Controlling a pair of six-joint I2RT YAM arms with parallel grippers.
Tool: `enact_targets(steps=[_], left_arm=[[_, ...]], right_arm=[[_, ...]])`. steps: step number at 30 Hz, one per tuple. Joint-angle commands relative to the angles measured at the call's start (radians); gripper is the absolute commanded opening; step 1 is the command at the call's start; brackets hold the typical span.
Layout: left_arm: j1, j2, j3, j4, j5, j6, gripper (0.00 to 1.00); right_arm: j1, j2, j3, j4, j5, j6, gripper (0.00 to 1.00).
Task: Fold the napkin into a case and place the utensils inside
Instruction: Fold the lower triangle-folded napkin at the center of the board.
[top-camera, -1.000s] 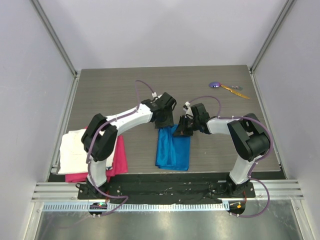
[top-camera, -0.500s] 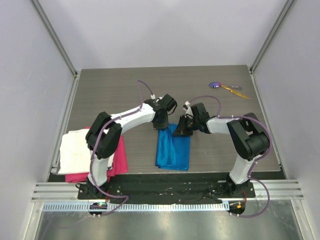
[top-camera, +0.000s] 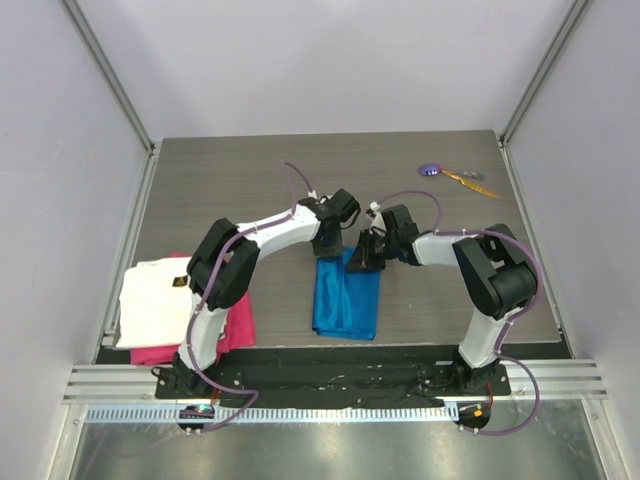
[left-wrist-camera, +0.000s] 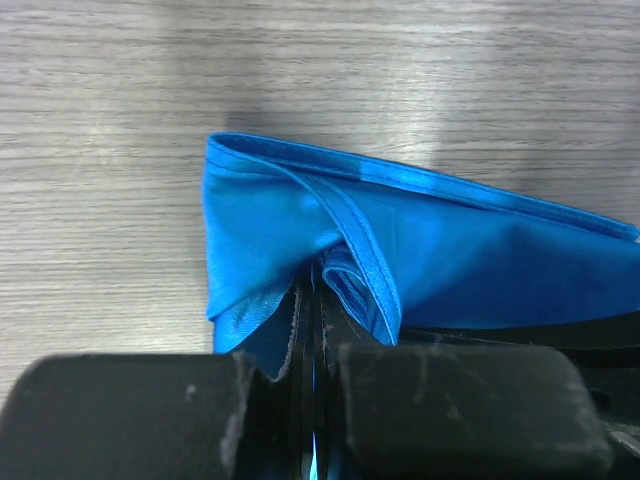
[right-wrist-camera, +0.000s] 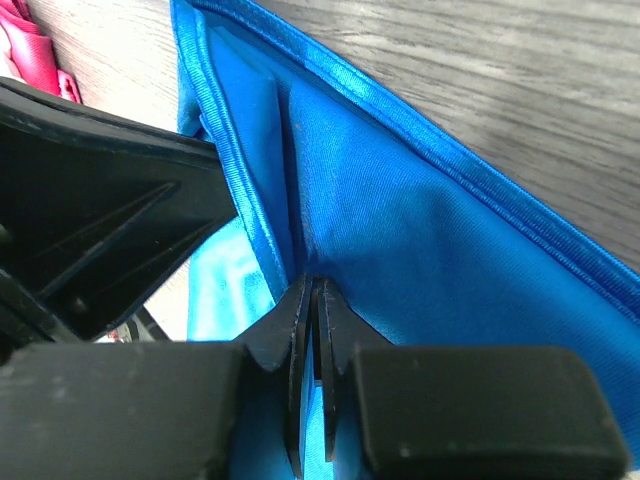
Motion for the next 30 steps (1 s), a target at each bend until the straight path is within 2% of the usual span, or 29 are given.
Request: enact_targets(steps=[1, 6, 13, 17, 18, 23, 25, 30], left_arm=[[-0.005, -0.053, -0.021, 0.07, 0.025, -0.019, 0.0], [-0.01, -0.025, -0.018, 0.09, 0.065, -0.026, 0.0], [-0.025, -0.005, -0.044, 0.203, 0.123, -0.039, 0.0], [-0.031, -0.039, -0.091, 0.234, 0.117, -0.028, 0.02], [-0.031, -0.056, -0.107, 0.24, 0.117, -0.023, 0.04], [-0.033, -0.242, -0.225, 0.263, 0.096, -0.011, 0.3], [-0.037, -0.289, -0.245, 0.228, 0.094, 0.0, 0.35], [-0.115, -0.378, -0.283, 0.13, 0.094, 0.037, 0.39]], right_arm=[[-0.004, 0.019, 0.026, -0.01, 0.031, -0.032, 0.11], [-0.004, 0.017, 0.023, -0.002, 0.022, -0.021, 0.11], [-0.004, 0.022, 0.012, 0.01, 0.025, -0.015, 0.1], [-0.005, 0.017, -0.002, 0.015, 0.026, -0.018, 0.1], [-0.004, 0.017, -0.003, 0.015, 0.028, -0.018, 0.1], [-0.007, 0.022, 0.0, 0.015, 0.029, -0.016, 0.1], [-0.005, 0.023, 0.003, 0.013, 0.031, -0.016, 0.1], [-0.008, 0.022, 0.041, -0.034, 0.048, -0.041, 0.1]])
